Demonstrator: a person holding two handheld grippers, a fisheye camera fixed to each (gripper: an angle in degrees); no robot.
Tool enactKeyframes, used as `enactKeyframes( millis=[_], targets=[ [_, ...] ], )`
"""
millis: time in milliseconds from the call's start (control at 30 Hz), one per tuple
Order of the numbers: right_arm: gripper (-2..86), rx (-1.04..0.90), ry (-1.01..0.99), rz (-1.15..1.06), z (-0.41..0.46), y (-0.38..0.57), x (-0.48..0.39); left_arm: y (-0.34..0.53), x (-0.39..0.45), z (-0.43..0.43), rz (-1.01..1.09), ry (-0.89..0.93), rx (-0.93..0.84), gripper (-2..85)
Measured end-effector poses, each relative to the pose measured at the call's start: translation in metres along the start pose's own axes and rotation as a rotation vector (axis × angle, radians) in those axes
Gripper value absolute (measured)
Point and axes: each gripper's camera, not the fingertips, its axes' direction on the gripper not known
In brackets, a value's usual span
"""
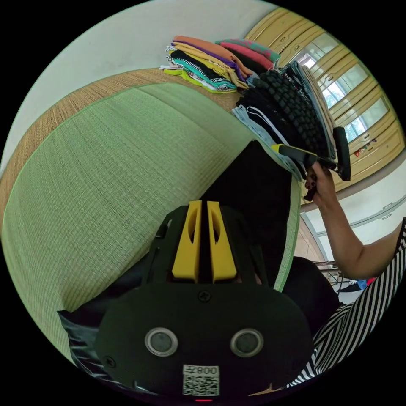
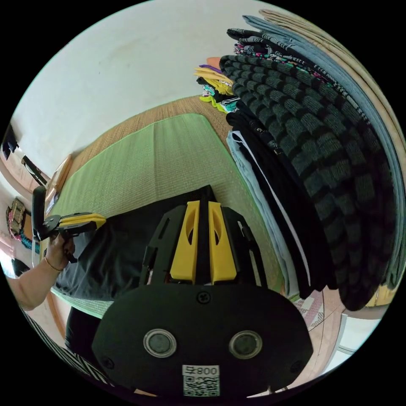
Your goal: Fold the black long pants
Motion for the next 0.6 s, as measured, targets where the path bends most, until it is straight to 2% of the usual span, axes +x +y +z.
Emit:
enactKeyframes(
  millis=[100,233,400,600],
  targets=[
    [5.0,-0.016,-0.048,0.001,-0.004,0.025,0.003,0.000,0.011,-0.009,0.017,-0.008,0.038,2.3],
    [4.6,-0.126,-0.049,0.007,0.018,0.064,0.015,-0.005,0.019,0.005,0.018,-0.022,-0.050,2.1],
    [4.7,-0.055,-0.129,0.084,0.000,0.082,0.051,-0.010,0.037,-0.005,0.040,0.015,-0.011,2.8],
    [7.8,0.001,-0.026,0.150,-0.023,0.105,0.093,-0.041,0.075,0.006,0.155,0.093,-0.015,4.6]
  ],
)
